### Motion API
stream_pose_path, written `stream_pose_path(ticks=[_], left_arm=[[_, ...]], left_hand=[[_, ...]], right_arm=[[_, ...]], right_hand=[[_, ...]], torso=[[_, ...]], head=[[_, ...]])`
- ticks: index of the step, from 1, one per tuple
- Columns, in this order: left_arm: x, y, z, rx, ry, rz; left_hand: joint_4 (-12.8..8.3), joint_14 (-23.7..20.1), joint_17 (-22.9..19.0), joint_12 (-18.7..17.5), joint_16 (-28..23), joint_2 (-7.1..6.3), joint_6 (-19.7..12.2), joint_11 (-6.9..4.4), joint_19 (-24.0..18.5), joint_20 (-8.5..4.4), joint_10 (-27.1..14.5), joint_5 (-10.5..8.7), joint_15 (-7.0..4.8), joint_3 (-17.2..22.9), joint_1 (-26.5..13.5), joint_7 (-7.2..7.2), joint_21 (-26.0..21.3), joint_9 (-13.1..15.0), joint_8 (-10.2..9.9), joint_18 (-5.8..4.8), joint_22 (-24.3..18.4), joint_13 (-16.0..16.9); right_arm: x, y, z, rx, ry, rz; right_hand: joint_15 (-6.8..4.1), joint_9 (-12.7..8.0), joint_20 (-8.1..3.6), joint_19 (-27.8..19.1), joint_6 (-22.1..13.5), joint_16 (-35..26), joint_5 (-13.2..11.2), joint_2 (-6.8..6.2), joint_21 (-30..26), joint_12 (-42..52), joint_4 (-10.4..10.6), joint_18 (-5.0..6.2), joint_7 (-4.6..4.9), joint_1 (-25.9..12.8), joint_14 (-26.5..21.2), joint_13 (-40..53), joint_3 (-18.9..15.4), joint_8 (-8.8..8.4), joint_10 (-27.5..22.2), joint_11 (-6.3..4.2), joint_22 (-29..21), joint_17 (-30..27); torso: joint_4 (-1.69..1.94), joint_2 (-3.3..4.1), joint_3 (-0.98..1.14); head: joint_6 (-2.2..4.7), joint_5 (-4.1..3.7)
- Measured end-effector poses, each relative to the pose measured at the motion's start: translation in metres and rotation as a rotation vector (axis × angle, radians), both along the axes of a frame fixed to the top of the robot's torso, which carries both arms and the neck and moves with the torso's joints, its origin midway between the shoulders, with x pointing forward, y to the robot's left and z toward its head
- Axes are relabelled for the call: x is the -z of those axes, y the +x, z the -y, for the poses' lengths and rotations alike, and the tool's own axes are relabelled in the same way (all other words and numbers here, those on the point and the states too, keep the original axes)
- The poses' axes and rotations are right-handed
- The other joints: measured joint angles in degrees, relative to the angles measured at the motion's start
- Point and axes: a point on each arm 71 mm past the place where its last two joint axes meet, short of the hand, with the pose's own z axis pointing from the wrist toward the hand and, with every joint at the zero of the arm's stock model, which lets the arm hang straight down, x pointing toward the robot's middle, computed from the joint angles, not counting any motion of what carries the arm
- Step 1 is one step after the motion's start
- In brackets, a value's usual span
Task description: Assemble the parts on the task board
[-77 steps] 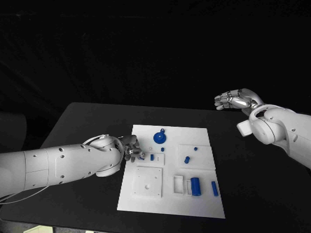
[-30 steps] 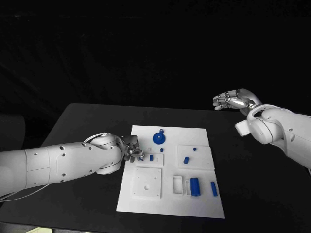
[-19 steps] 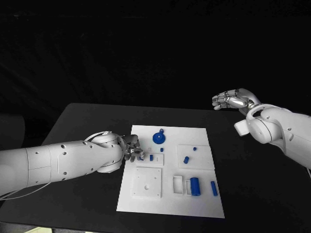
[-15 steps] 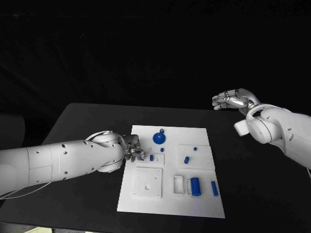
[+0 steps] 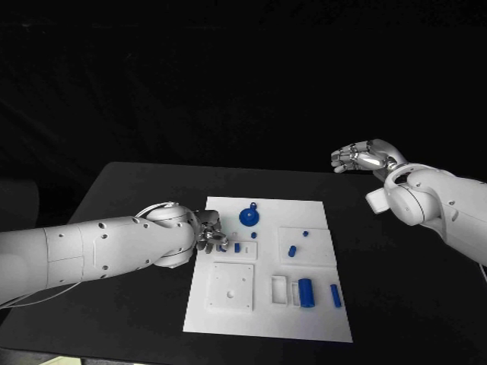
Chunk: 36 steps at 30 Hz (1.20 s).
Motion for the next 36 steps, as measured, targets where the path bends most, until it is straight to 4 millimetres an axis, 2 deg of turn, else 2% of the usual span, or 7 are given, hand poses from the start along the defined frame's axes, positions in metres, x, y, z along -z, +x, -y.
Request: stream_pose_path(ticks=[19, 36], left_arm=[[-0.001, 0.0, 0.0038, 0.025, 0.005, -0.032], [-0.0027, -0.0016, -0.0041, 0.002, -0.001, -0.01]], left_hand=[[0.16, -0.06, 0.13, 0.23, 0.22, 0.0, -0.08, 0.0, 0.0, 0.0, 0.0, 0.33, -0.06, 0.16, 0.0, -0.08, 0.23, 0.21, -0.17, 0.01, -0.01, 0.29], [0.16, -0.02, 0.18, 0.23, 0.44, -0.22, -0.09, 0.0, 0.0, 0.0, 0.0, 0.33, -0.02, 0.16, 0.22, -0.09, 0.45, 0.21, 0.15, 0.0, -0.02, 0.45]], right_arm=[[0.0002, 0.0, -0.0007, -0.002, 0.0, -0.001], [0.0004, 0.0, 0.0, -0.001, 0.0, -0.001]], right_hand=[[0.0, -0.04, 0.0, 0.0, 0.0, 0.0, 0.0, 0.0, 0.0, 0.0, 0.0, 0.01, 0.0, 0.0, 0.0, -0.05, 0.0, 0.0, 0.0, 0.0, 0.05, 0.0], [0.0, -0.04, 0.0, 0.0, 0.0, 0.0, 0.0, 0.0, 0.0, 0.0, 0.0, 0.0, 0.0, 0.0, 0.0, -0.05, 0.0, 0.0, 0.0, 0.0, 0.04, 0.0]], torso=[[0.02, 0.01, -0.02], [0.07, -0.02, -0.09]], head=[[0.04, 0.04], [-0.05, -0.01]])
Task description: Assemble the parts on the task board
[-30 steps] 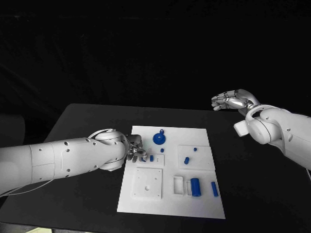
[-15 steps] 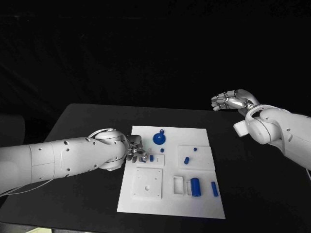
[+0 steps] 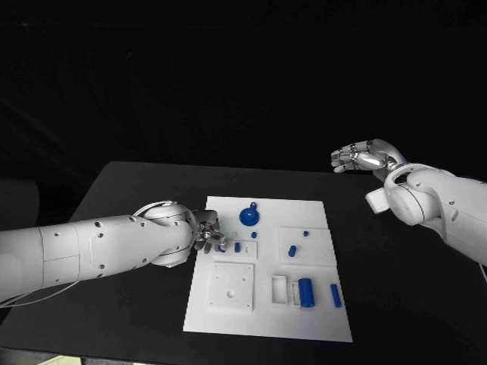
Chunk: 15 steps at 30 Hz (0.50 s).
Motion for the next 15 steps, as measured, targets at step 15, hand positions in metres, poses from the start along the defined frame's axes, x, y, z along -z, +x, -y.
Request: stream_pose_path(ticks=[15], left_arm=[[-0.0004, -0.0015, -0.0035, -0.028, -0.023, 0.022]], left_hand=[[-0.08, 0.02, 0.05, 0.23, 0.0, 0.0, 0.0, 0.0, 0.0, 0.0, 0.0, 0.11, 0.02, -0.07, 0.0, 0.0, 0.0, 0.14, -0.23, 0.0, -0.01, 0.11]], right_arm=[[0.0005, -0.0001, 0.0002, 0.0, 0.0, -0.001]], right_hand=[[0.0, 0.0, 0.0, 0.0, 0.0, 0.0, 0.0, 0.0, 0.0, 0.0, 0.0, 0.0, 0.0, 0.0, 0.0, 0.01, 0.0, 0.0, 0.0, 0.0, -0.01, 0.0]], torso=[[0.07, -0.01, 0.03]], head=[[-0.05, 0.13]])
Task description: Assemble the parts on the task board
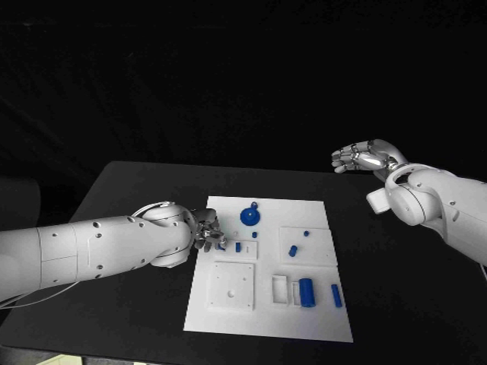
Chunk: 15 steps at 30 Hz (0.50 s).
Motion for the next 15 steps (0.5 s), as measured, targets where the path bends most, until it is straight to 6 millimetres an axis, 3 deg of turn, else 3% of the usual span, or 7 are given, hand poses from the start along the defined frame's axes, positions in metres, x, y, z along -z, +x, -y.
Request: stream_pose_path(ticks=[15], left_arm=[[0.0006, 0.0023, 0.0009, -0.014, -0.009, 0.011]], left_hand=[[-0.08, -0.1, -0.01, 0.0, 0.0, 0.0, 0.0, 0.0, 0.0, 0.0, 0.0, 0.0, -0.1, -0.08, 0.0, -0.01, 0.0, -0.05, 0.23, 0.0, -0.01, 0.03]], right_arm=[[0.0005, -0.0001, 0.0001, 0.0, 0.0, -0.001]], right_hand=[[0.0, -0.04, 0.0, 0.0, 0.0, 0.0, 0.0, 0.0, 0.0, 0.0, 0.0, 0.0, 0.0, 0.0, 0.0, -0.04, 0.0, 0.0, 0.21, -0.21, 0.05, 0.0]], torso=[[-0.13, 0.02, 0.03]], head=[[0.03, 0.13]])
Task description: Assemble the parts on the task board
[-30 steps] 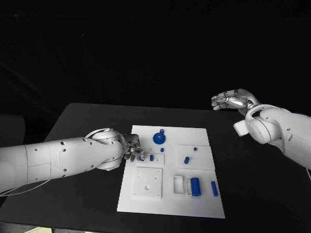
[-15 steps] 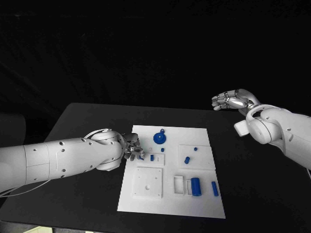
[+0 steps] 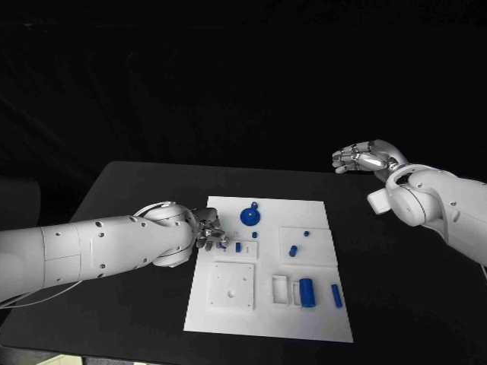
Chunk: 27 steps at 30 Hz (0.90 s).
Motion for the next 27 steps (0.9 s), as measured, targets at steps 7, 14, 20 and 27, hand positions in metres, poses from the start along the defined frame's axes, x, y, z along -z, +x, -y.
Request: stream_pose_path(ticks=[7, 14, 20, 27], left_arm=[[0.0015, 0.002, 0.0016, -0.001, 0.002, 0.0], [0.0029, 0.0024, 0.001, -0.003, 0.005, -0.002], [0.0036, 0.0016, 0.0006, -0.001, 0.006, -0.007], [0.0041, 0.0012, 0.0006, 0.002, 0.009, -0.013]], left_hand=[[-0.01, 0.0, 0.0, 0.0, 0.0, 0.0, -0.03, 0.0, 0.0, 0.0, 0.0, -0.1, 0.0, -0.01, 0.0, -0.03, 0.0, -0.03, -0.01, 0.0, 0.0, 0.05], [0.0, 0.0, -0.01, 0.0, 0.0, 0.0, -0.04, 0.0, 0.0, 0.0, 0.0, -0.23, 0.0, 0.01, 0.0, -0.04, 0.0, -0.02, -0.02, 0.0, 0.04, 0.05], [0.09, 0.01, -0.01, 0.0, 0.0, 0.0, -0.04, 0.0, 0.0, 0.0, 0.0, 0.0, 0.01, 0.09, 0.0, -0.04, 0.0, -0.01, -0.21, 0.0, 0.04, 0.1], [0.1, 0.08, -0.02, 0.0, 0.0, 0.0, -0.09, 0.0, 0.0, 0.0, 0.0, 0.01, 0.08, 0.1, 0.0, -0.09, 0.0, 0.03, -0.34, 0.0, 0.04, 0.1]], right_arm=[[0.0, -0.0001, -0.0001, -0.001, 0.0, 0.0], [0.0, -0.0001, 0.0, 0.0, 0.0, 0.0], [0.0, -0.0002, 0.0001, -0.001, 0.0, 0.0], [0.0, -0.0003, 0.0011, 0.0, -0.001, 0.0]], right_hand=[[0.0, 0.0, 0.0, 0.0, 0.0, 0.0, 0.0, 0.0, 0.0, 0.0, 0.0, 0.0, 0.0, 0.0, 0.0, 0.0, 0.0, 0.0, 0.0, 0.0, 0.0, 0.0], [0.0, 0.0, 0.0, 0.0, 0.0, 0.0, 0.0, 0.0, 0.0, 0.0, 0.0, 0.0, 0.0, 0.0, 0.0, 0.01, 0.0, 0.0, 0.0, 0.0, 0.0, 0.0], [0.0, -0.04, 0.0, 0.0, 0.0, 0.0, 0.0, 0.0, 0.0, 0.0, 0.0, 0.0, 0.0, 0.0, 0.0, 0.01, 0.0, 0.0, 0.0, 0.0, -0.01, 0.0], [0.0, -0.04, 0.0, 0.0, 0.0, 0.0, 0.0, 0.0, 0.0, 0.0, 0.0, 0.0, 0.0, 0.0, 0.0, 0.0, 0.0, 0.0, 0.0, 0.0, -0.01, 0.0]], torso=[[0.01, 0.01, 0.0], [0.01, 0.01, 0.0], [0.01, 0.01, -0.01], [0.02, 0.01, -0.02]], head=[[-0.12, 0.01], [-0.17, -0.05], [-0.29, -0.07], [-0.36, 0.03]])
